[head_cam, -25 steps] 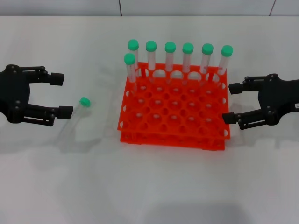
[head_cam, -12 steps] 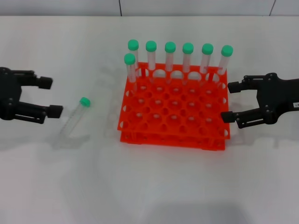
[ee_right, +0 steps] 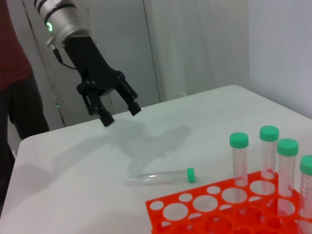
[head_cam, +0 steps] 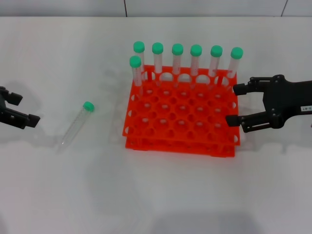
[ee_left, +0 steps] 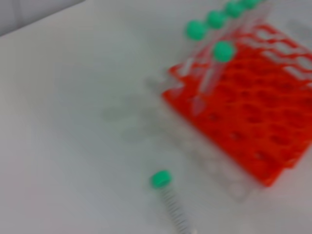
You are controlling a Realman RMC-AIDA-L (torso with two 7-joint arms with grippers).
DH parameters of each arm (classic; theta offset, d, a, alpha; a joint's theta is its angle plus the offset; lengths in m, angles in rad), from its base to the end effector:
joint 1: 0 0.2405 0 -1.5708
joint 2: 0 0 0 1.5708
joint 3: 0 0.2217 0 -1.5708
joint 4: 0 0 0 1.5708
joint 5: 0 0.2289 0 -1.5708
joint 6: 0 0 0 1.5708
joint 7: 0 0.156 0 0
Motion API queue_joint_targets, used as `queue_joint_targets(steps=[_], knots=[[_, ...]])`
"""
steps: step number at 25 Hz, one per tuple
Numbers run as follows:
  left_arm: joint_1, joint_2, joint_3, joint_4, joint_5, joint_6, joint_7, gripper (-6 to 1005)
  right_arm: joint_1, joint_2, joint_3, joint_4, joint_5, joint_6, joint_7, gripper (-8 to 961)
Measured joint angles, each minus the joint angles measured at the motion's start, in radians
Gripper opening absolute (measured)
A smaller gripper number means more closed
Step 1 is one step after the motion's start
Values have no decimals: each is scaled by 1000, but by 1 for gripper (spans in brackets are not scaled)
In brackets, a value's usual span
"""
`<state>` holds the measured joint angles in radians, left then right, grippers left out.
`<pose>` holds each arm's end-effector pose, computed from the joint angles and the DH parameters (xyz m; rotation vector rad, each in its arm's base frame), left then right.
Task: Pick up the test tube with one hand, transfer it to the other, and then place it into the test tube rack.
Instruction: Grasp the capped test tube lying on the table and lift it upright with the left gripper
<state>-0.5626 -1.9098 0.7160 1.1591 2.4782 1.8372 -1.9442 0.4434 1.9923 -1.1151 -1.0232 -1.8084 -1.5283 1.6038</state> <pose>-0.2519 0.3383 0.1370 -2.6957 -0.9226 0.1641 0.1902 0.3451 0.0358 -2.8675 0.3756 0.4994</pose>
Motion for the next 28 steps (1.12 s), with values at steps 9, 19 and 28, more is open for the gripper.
queue_joint_targets(steps=[9, 19, 28], knots=[[-50, -44, 3, -92, 110, -119, -100, 890, 3, 7, 0, 2, 4, 10, -1, 869], [-110, -75, 68, -163, 197, -156, -241, 890, 9, 10, 0, 7, 4, 12, -1, 869], [-133, -70, 122, -185, 243, -193, -345, 888, 9, 10, 0, 9, 1, 14, -2, 869]])
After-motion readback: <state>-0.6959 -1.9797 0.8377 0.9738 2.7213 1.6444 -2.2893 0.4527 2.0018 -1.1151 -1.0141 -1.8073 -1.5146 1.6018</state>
